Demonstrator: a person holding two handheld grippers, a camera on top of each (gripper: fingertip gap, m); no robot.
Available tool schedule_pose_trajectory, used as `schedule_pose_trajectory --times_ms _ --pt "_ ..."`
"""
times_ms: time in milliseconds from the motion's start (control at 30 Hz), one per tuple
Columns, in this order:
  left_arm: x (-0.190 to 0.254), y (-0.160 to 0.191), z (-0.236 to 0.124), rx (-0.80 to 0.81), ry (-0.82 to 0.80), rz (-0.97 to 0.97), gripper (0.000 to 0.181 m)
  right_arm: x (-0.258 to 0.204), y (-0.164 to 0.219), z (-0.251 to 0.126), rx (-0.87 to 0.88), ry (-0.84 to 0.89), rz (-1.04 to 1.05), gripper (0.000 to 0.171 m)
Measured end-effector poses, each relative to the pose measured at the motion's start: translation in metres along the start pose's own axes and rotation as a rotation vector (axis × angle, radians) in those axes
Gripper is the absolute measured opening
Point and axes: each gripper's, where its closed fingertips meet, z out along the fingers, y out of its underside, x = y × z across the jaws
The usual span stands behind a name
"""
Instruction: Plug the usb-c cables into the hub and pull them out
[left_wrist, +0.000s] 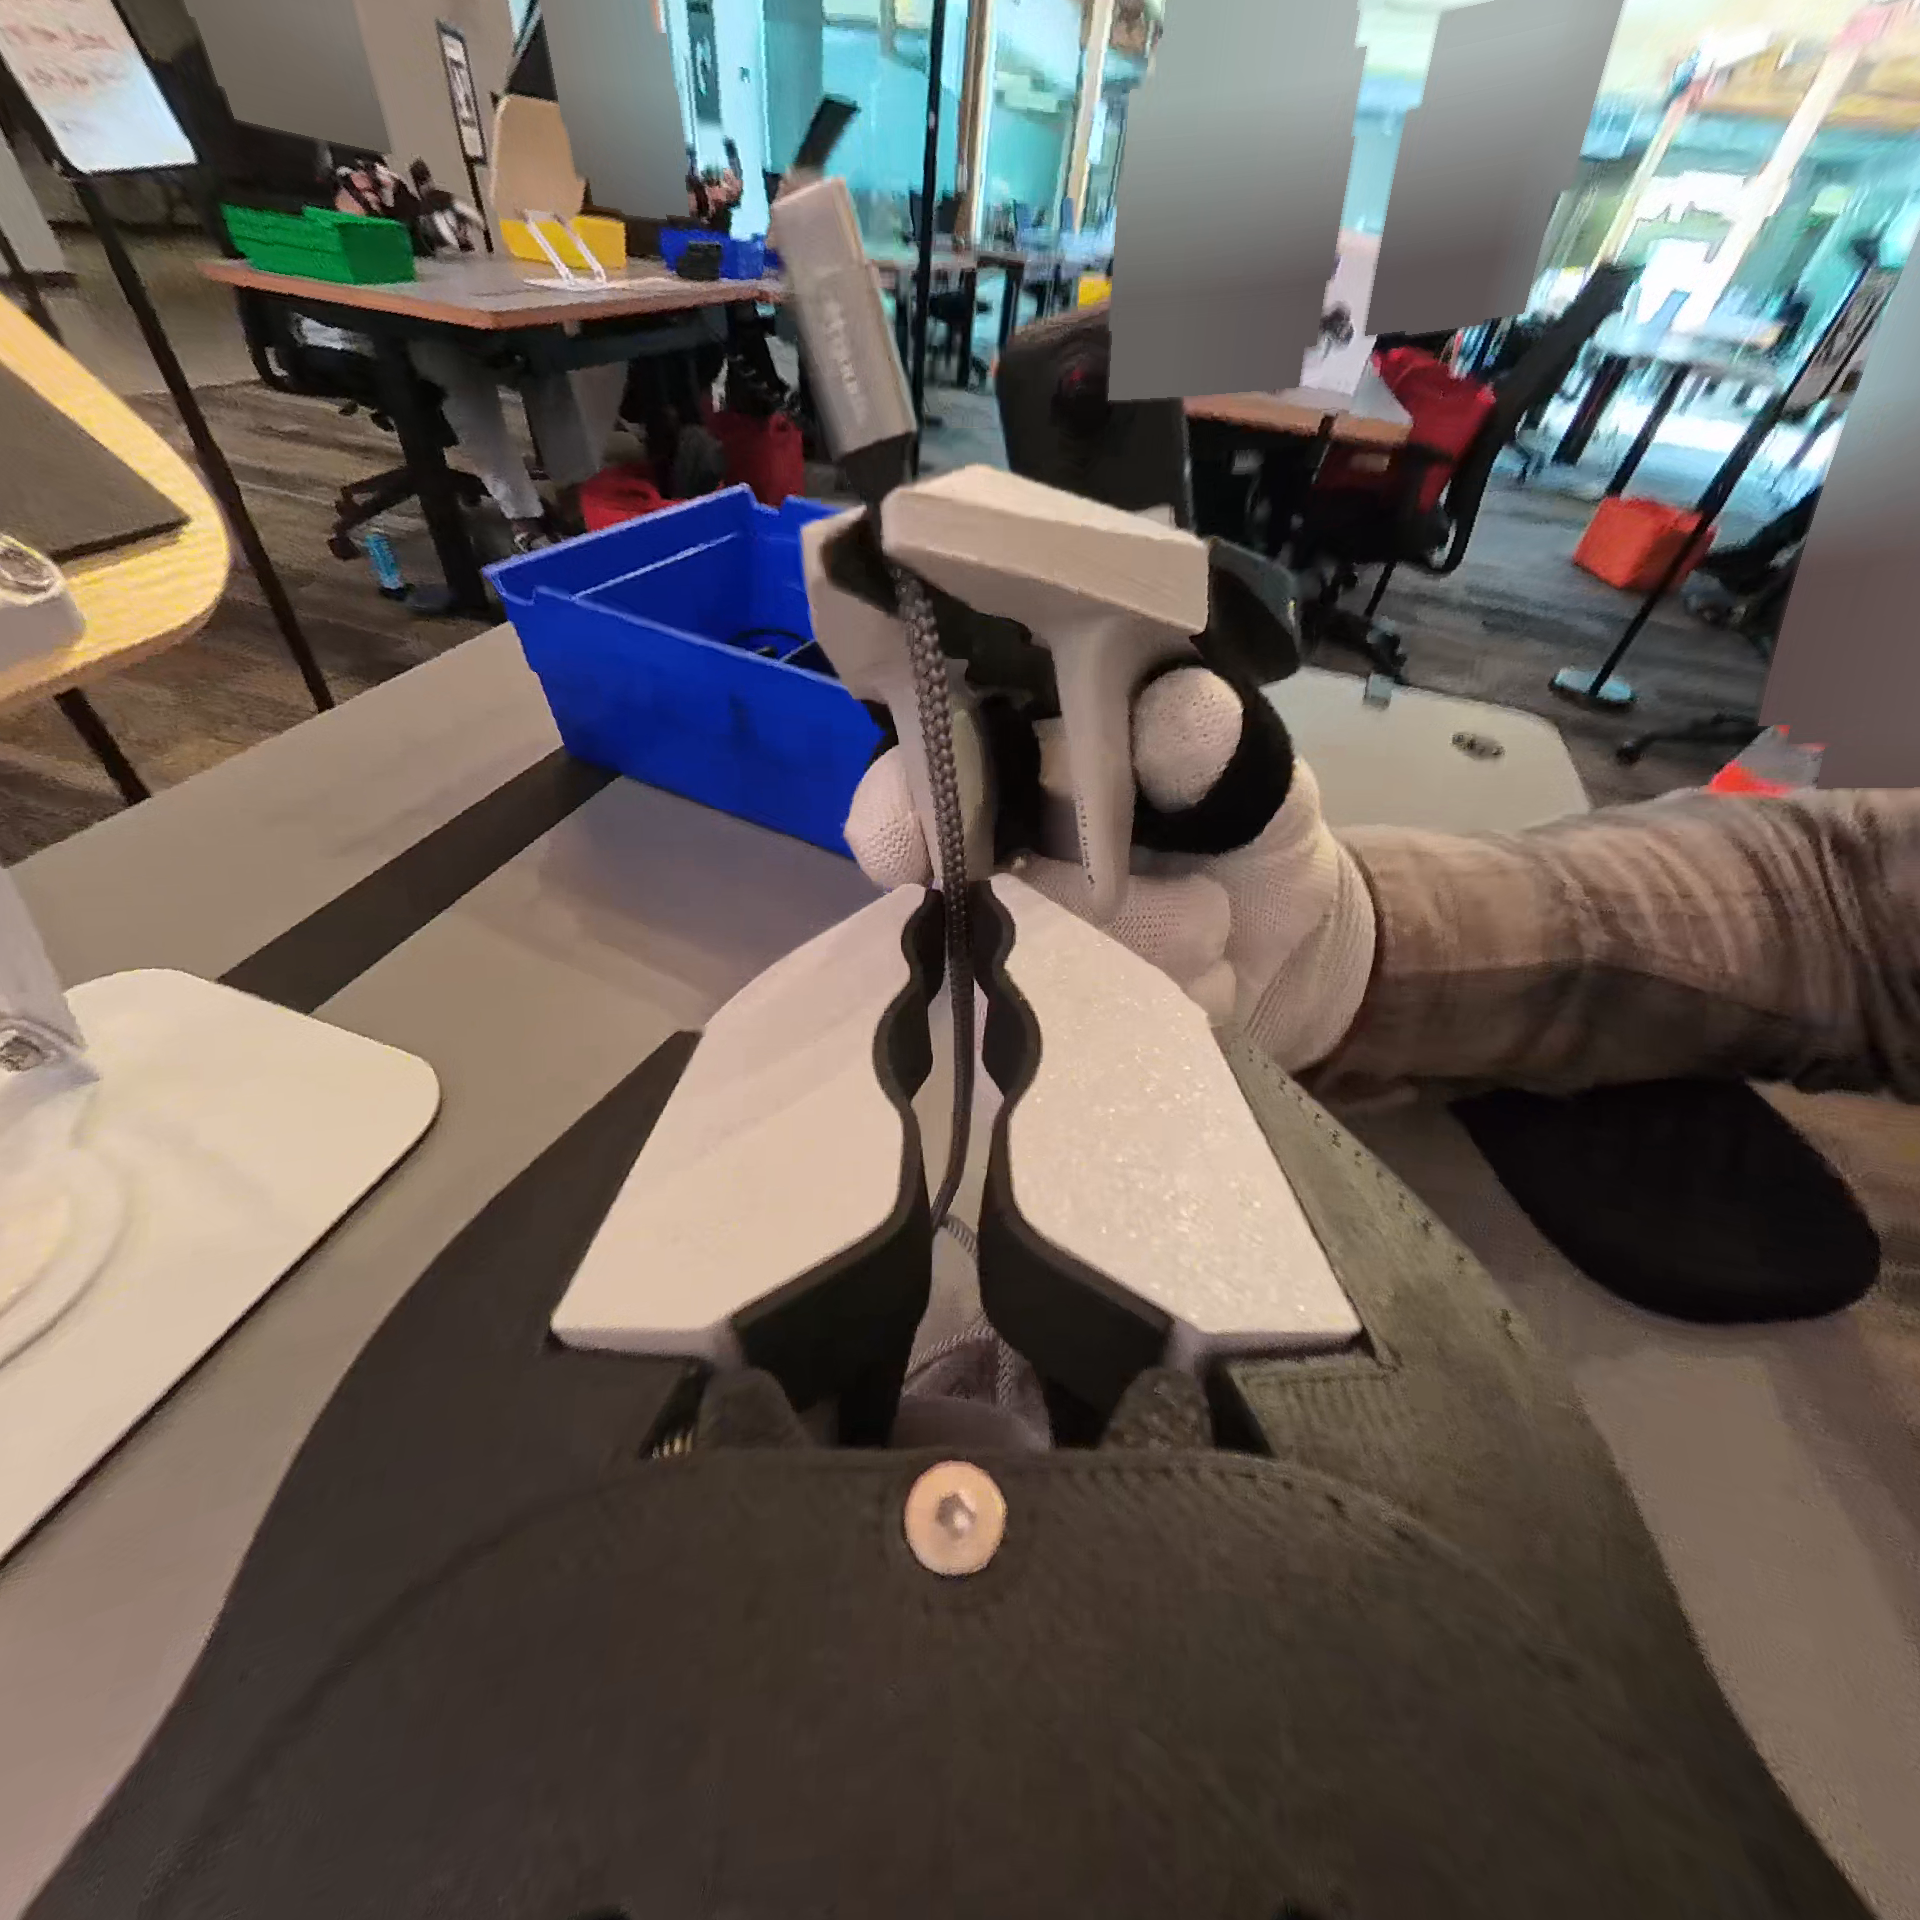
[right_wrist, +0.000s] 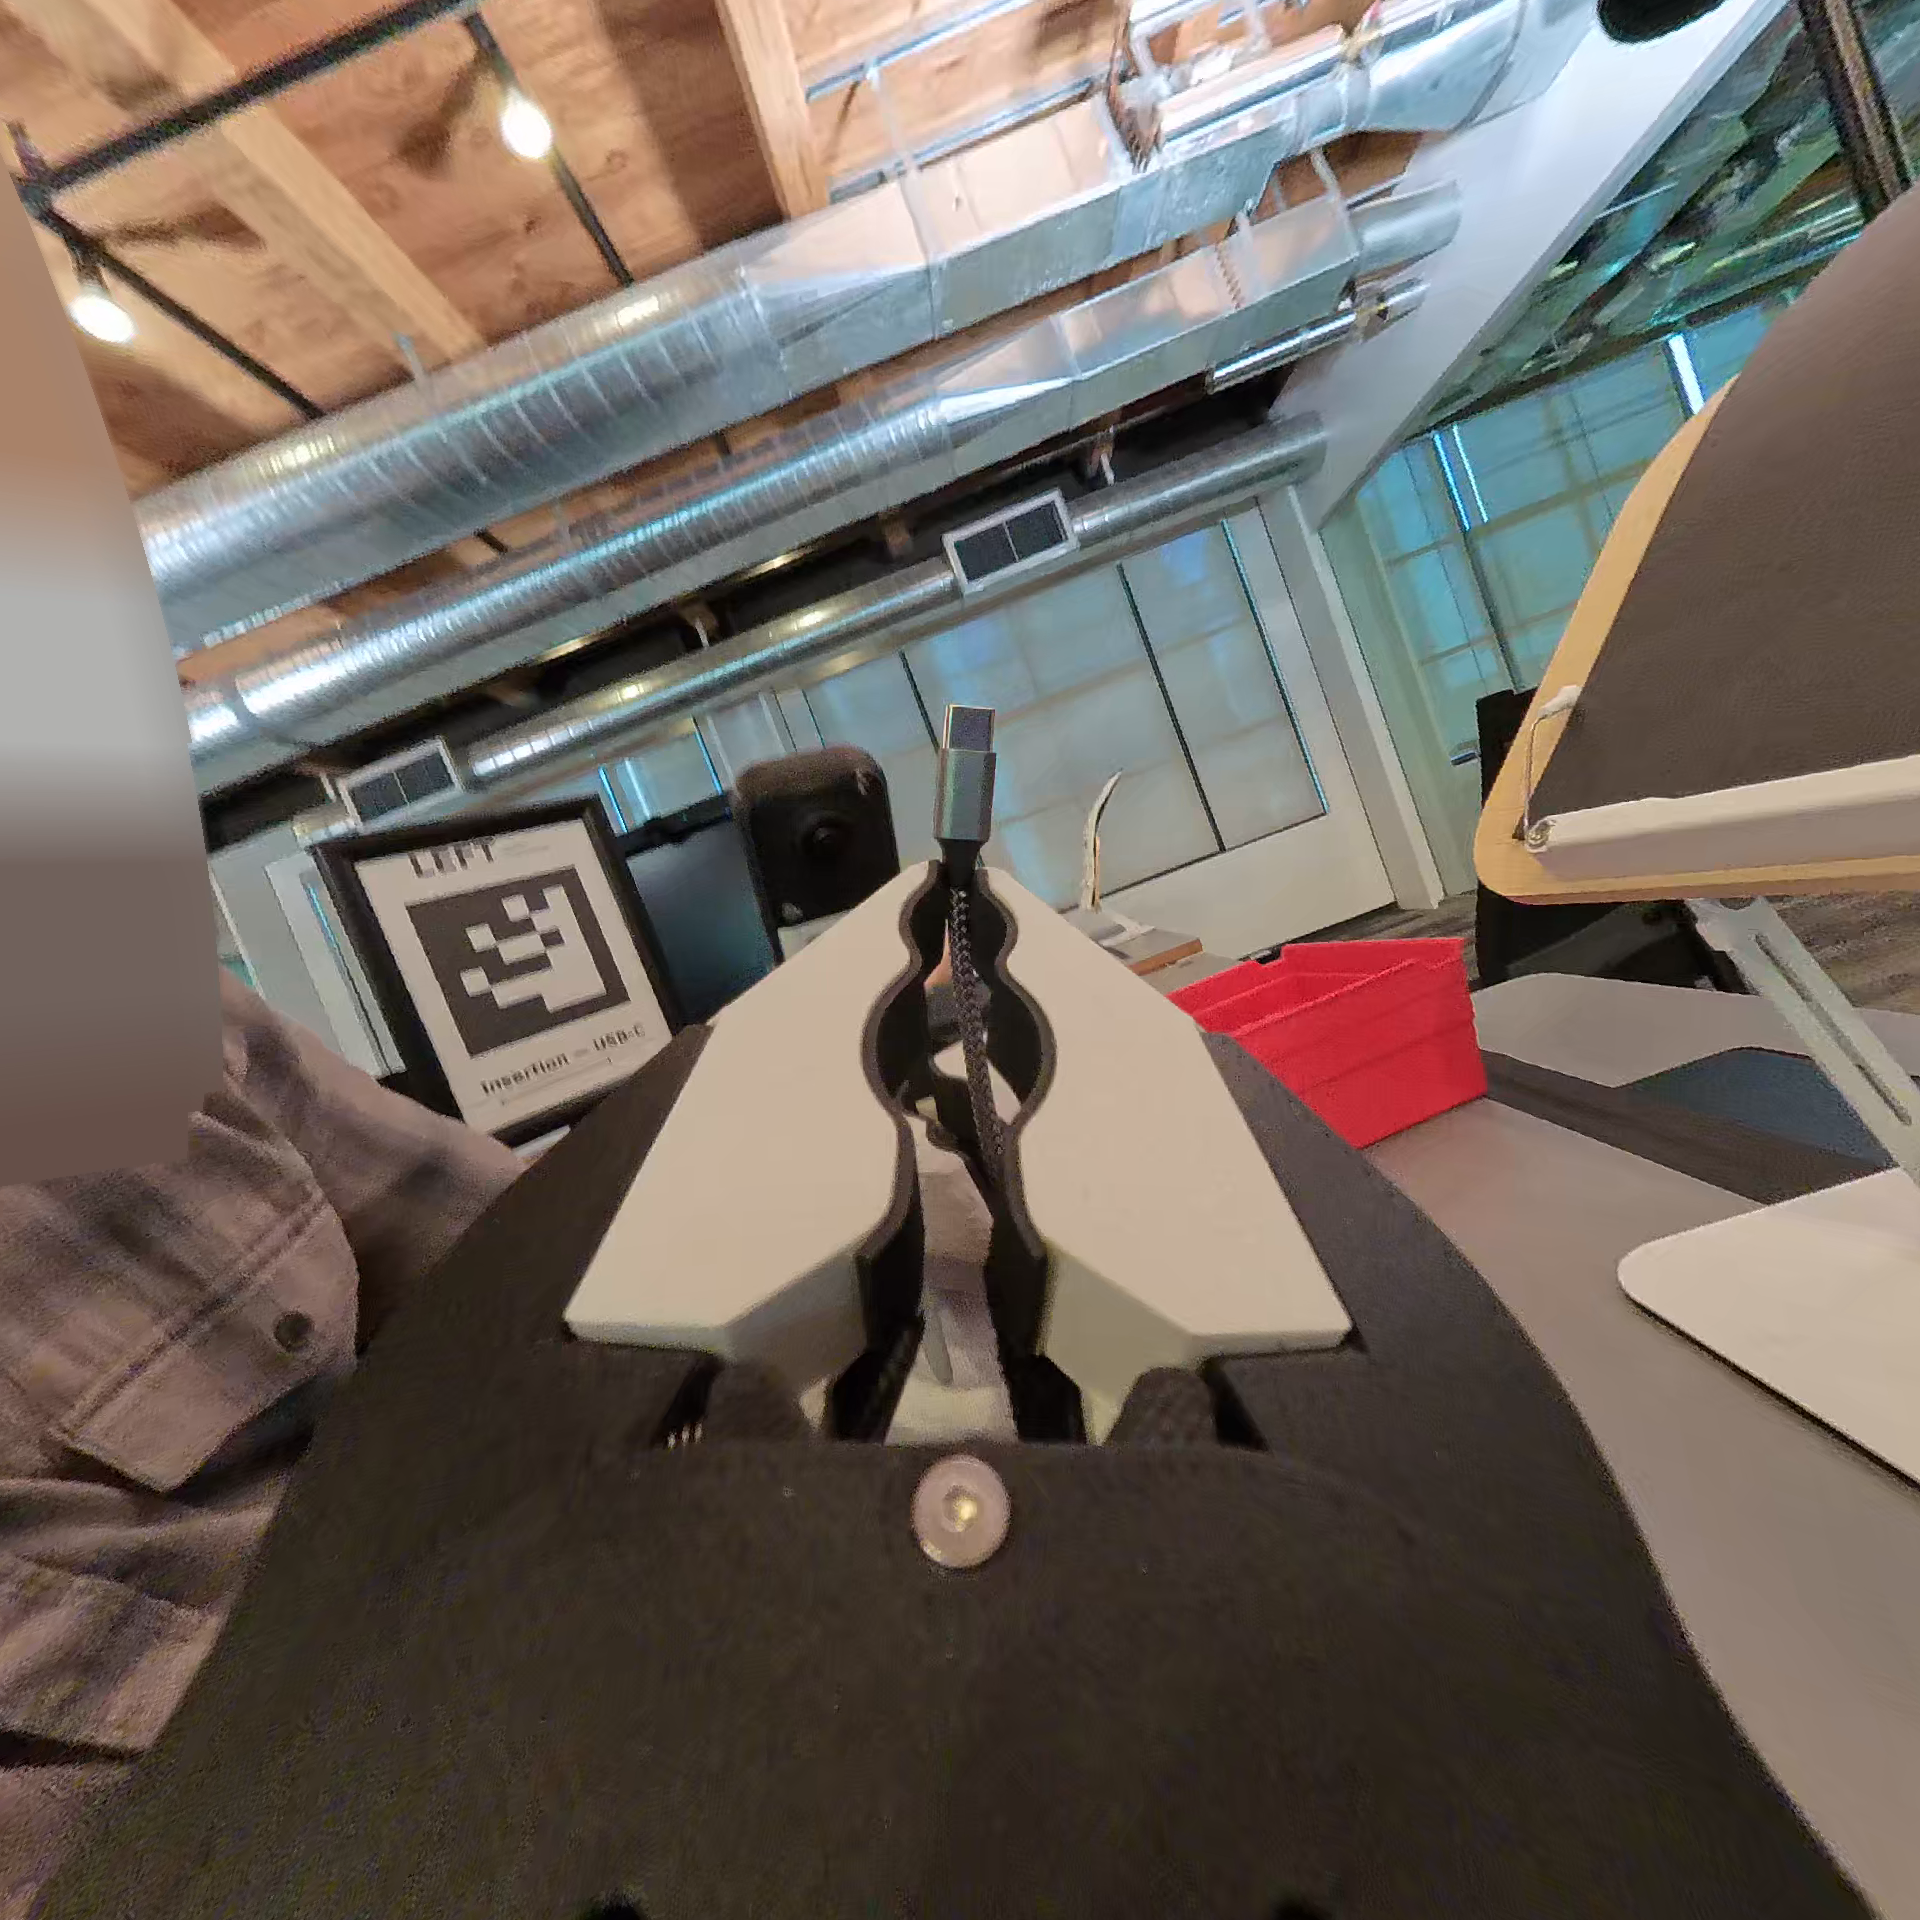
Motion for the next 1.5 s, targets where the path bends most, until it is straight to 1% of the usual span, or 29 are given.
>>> schedule_pose_trajectory --times_ms 67,200,233,300,367,467,567,600,633,733,867,967,1033,1067,1167,1233,1300,1333,1367,1400,1500 --pt "0.001 0.003 -0.005 -0.083 -0.006 0.074 0.005 -0.006 0.007 0.004 -0.039 -0.022 -0.027 0.002" --pt "0.005 0.009 -0.017 -0.268 0.023 0.159 0.005 -0.016 0.021 0.012 -0.126 -0.039 -0.099 0.005" --pt "0.005 0.010 -0.020 -0.305 0.034 0.158 0.005 -0.016 0.024 0.014 -0.139 -0.030 -0.123 0.004" --pt "0.007 0.008 -0.023 -0.319 0.054 0.153 0.004 -0.020 0.024 0.016 -0.145 -0.029 -0.162 0.004" --pt "0.006 0.006 -0.022 -0.283 0.049 0.159 0.005 -0.019 0.024 0.017 -0.160 -0.006 -0.196 0.003" --pt "0.005 0.005 -0.020 -0.213 0.032 0.129 0.005 -0.014 0.022 0.014 -0.163 0.012 -0.161 0.003" --pt "0.004 -0.002 -0.022 -0.068 0.029 0.039 0.019 -0.007 0.022 0.008 -0.156 0.020 -0.116 0.002" --pt "0.004 -0.002 -0.023 -0.050 0.022 0.033 0.023 -0.006 0.021 0.007 -0.153 0.015 -0.101 0.003" --pt "0.006 -0.002 -0.023 -0.038 0.029 0.016 0.020 -0.004 0.022 0.007 -0.152 0.018 -0.098 0.002" --pt "0.005 -0.011 -0.024 0.061 0.030 -0.039 0.005 -0.004 0.023 0.008 -0.151 0.015 -0.088 0.003" --pt "-0.001 -0.011 -0.024 0.095 -0.001 -0.050 0.004 -0.005 0.023 0.007 -0.146 0.009 -0.084 0.002" --pt "-0.002 -0.013 -0.021 0.135 0.013 -0.088 0.004 -0.003 0.022 0.006 -0.142 0.013 -0.082 0.002" --pt "0.000 -0.014 -0.019 0.158 0.030 -0.112 0.010 -0.003 0.023 0.005 -0.145 0.013 -0.083 0.002" --pt "0.000 -0.016 -0.020 0.175 0.032 -0.114 0.004 -0.003 0.022 0.005 -0.141 0.012 -0.082 0.003" --pt "0.000 -0.017 -0.020 0.194 0.023 -0.097 0.004 -0.005 0.021 0.005 -0.148 0.009 -0.094 0.003" --pt "0.000 -0.015 -0.021 0.158 0.016 -0.061 0.004 -0.004 0.020 0.004 -0.152 0.013 -0.100 0.003" --pt "-0.003 -0.011 -0.025 0.074 0.006 -0.021 0.003 -0.002 0.021 0.002 -0.192 0.024 -0.132 0.004" --pt "-0.004 -0.010 -0.029 0.019 0.002 0.022 0.003 0.000 0.024 0.000 -0.236 0.044 -0.182 0.012" --pt "-0.006 -0.008 -0.034 -0.048 -0.002 0.066 0.004 0.002 0.026 -0.001 -0.281 0.060 -0.223 0.023" --pt "-0.010 -0.007 -0.040 -0.121 -0.018 0.118 0.003 0.003 0.030 -0.003 -0.331 0.064 -0.248 0.028" --pt "-0.021 0.004 -0.063 -0.413 -0.037 0.309 0.004 0.003 0.040 -0.008 -0.467 0.073 -0.353 0.032"
